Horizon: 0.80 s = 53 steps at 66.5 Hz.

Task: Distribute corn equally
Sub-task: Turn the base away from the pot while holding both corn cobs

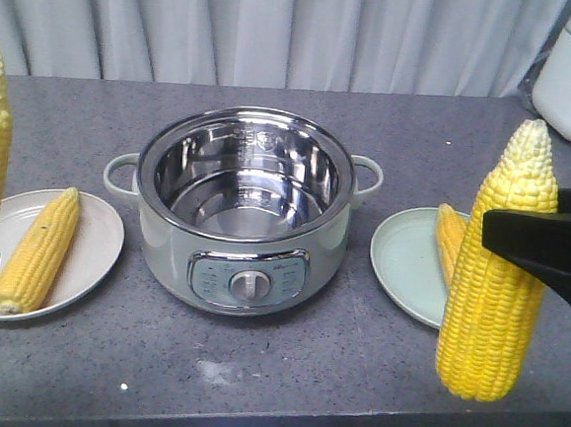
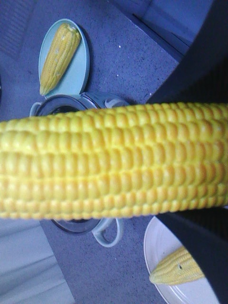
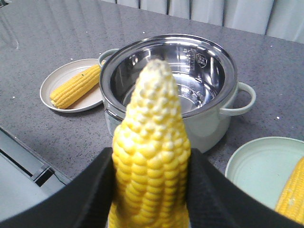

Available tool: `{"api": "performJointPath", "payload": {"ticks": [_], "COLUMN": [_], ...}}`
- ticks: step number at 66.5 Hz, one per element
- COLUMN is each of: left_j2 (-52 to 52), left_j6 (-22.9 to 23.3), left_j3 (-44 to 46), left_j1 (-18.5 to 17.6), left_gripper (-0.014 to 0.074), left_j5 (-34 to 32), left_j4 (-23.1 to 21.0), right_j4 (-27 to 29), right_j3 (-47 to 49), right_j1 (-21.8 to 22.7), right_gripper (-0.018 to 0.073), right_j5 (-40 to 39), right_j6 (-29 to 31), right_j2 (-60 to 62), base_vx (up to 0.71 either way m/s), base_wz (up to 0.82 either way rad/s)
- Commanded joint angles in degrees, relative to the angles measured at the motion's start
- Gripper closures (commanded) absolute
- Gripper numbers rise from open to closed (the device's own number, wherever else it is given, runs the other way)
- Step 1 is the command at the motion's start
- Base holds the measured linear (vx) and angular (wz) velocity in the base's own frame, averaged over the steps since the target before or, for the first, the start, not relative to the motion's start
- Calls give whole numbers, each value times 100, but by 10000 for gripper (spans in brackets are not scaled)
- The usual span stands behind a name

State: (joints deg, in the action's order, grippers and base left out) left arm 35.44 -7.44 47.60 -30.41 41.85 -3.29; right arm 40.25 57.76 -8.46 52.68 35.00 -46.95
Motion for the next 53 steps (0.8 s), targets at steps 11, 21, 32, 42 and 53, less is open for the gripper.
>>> {"api": "performJointPath", "payload": {"ticks": [11, 21, 32, 42, 53], "left_j2": [16, 16, 16, 16, 16], "left_j6": [50, 50, 50, 50, 50], "left_j3": [129, 129, 129, 129, 129], "left_j1": [-29, -29, -29, -29, -29], "left_gripper": [325, 325, 325, 325, 325], "left_j5": [-429, -429, -429, -429, -429], "left_j4": [-27, -27, -27, -27, -27], "right_j4": [231, 231, 231, 231, 231], "right_j3": [139, 139, 139, 139, 139], "right_j1": [15, 15, 15, 15, 15], "right_gripper": [315, 315, 315, 315, 315], "right_j5": [-314, -314, -314, -314, -314], "right_j6": [57, 57, 57, 57, 57], "right_j2": [39, 39, 39, 39, 39], "base_vx": [0, 1, 1, 0, 0], "base_wz": [-24, -28, -30, -30, -29]}}
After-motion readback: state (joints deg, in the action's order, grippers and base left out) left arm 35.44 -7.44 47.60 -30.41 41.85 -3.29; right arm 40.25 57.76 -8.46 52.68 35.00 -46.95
